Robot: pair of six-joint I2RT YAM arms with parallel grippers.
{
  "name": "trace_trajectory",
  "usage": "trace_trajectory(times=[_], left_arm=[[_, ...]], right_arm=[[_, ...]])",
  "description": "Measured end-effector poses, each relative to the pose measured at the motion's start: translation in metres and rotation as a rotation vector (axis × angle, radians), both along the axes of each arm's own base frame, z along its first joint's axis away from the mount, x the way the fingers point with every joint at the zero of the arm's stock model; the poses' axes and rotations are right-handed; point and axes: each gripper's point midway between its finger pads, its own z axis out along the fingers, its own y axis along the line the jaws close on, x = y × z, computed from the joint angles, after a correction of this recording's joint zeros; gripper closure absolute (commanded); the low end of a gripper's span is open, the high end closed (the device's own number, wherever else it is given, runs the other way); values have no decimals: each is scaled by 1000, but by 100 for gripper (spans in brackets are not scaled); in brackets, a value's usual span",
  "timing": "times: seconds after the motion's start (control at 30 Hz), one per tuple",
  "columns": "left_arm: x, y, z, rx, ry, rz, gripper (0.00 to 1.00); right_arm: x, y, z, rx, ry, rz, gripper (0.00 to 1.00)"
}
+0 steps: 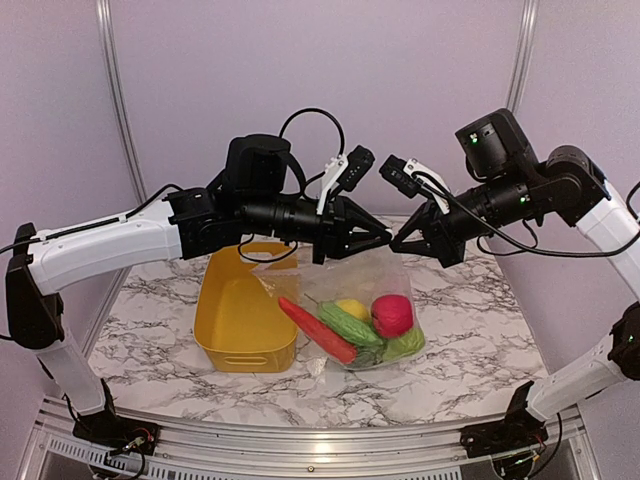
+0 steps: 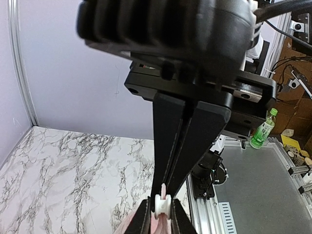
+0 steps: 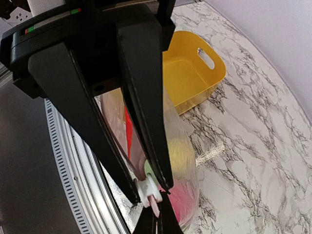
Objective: Place the food in the zip-top bag and seal the zipper
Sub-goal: Zip the zipper of the food storage bag.
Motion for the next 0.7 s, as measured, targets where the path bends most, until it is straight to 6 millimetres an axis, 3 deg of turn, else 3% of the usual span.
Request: trace_trajectory(times=[0.27,0.7], left_arm=[[3,1,-3,11,-1,17,98],[19,5,-12,35,-24,84,97]], right_arm=[[7,0,-2,-3,-21,-24,100],[27,-8,-7,26,-48,-96,100]])
